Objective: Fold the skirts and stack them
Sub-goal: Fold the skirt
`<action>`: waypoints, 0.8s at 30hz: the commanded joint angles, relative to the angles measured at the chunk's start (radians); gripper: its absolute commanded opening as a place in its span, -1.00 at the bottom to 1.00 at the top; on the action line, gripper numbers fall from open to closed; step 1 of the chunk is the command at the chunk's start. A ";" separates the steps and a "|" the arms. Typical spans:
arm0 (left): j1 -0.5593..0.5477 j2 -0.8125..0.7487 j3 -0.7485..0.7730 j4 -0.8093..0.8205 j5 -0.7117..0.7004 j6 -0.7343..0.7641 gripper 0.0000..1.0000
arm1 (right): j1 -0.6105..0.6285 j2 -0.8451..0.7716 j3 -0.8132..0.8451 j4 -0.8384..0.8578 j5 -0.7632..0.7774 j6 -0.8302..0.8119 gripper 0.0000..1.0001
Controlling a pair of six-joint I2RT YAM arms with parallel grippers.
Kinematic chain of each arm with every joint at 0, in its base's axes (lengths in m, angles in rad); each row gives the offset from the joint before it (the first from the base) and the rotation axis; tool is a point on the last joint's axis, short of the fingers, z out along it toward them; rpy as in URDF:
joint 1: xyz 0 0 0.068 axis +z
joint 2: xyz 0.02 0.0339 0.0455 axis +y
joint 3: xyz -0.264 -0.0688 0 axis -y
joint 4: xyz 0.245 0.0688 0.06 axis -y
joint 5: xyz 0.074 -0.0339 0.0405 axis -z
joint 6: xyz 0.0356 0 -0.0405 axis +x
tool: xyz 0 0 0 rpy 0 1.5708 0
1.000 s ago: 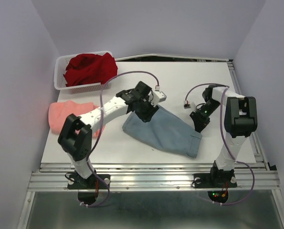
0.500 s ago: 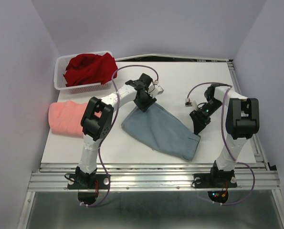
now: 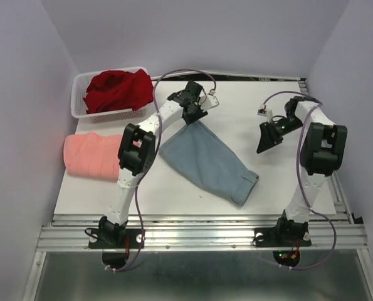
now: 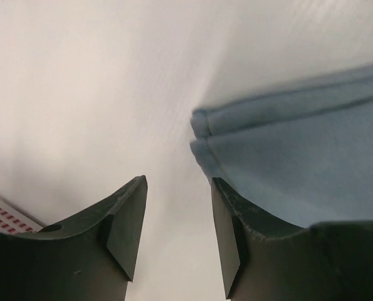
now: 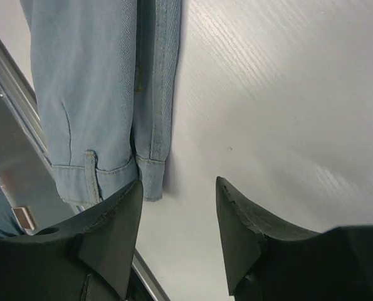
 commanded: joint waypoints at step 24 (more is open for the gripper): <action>0.010 -0.294 -0.556 -0.072 0.174 -0.512 -0.12 | 0.234 -0.120 -0.393 0.277 0.307 0.007 -0.73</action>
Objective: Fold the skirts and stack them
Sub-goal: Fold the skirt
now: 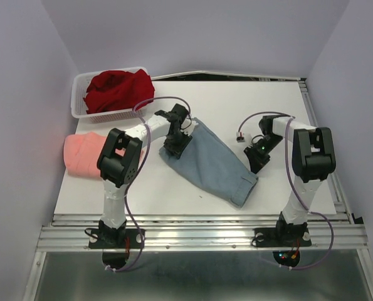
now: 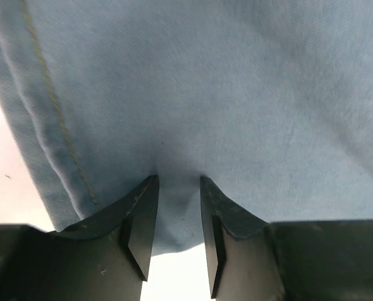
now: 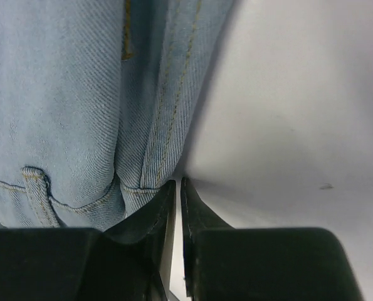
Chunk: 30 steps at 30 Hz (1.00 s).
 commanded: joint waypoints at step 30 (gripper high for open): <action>0.080 -0.232 0.324 0.396 -0.069 0.123 0.97 | 0.184 -0.331 0.121 0.190 -0.318 0.331 0.07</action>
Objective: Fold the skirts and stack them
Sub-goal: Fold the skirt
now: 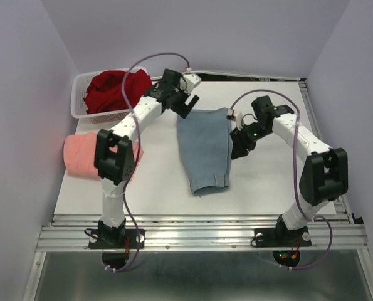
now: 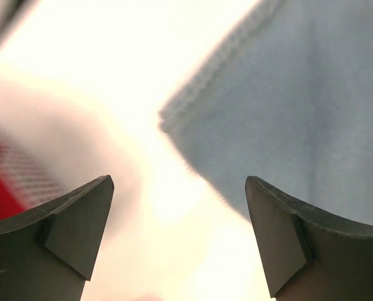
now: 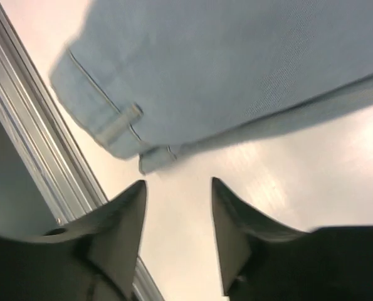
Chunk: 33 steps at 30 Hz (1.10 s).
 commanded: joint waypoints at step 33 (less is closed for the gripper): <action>-0.660 -0.993 -1.229 0.309 -0.247 0.233 0.93 | 0.184 0.484 -0.290 1.333 -0.461 1.174 0.23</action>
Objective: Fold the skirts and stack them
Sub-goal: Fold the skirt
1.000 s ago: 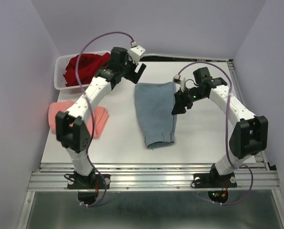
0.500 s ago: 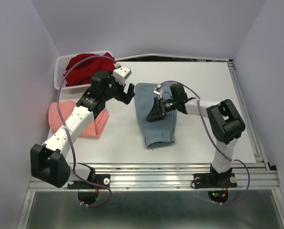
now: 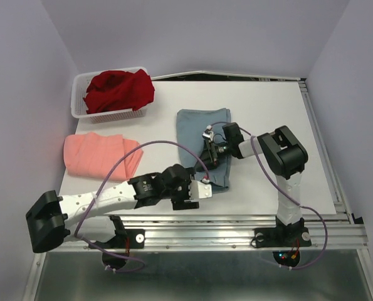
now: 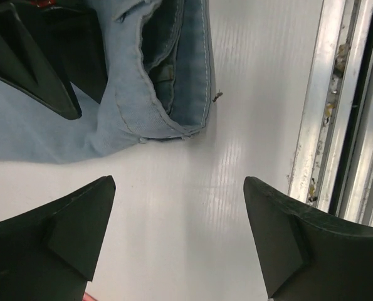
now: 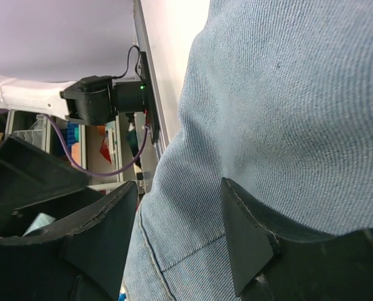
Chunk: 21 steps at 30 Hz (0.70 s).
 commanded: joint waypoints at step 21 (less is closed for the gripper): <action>-0.309 0.439 -0.064 0.464 -0.581 0.145 0.86 | 0.009 0.036 -0.012 0.028 0.057 -0.035 0.23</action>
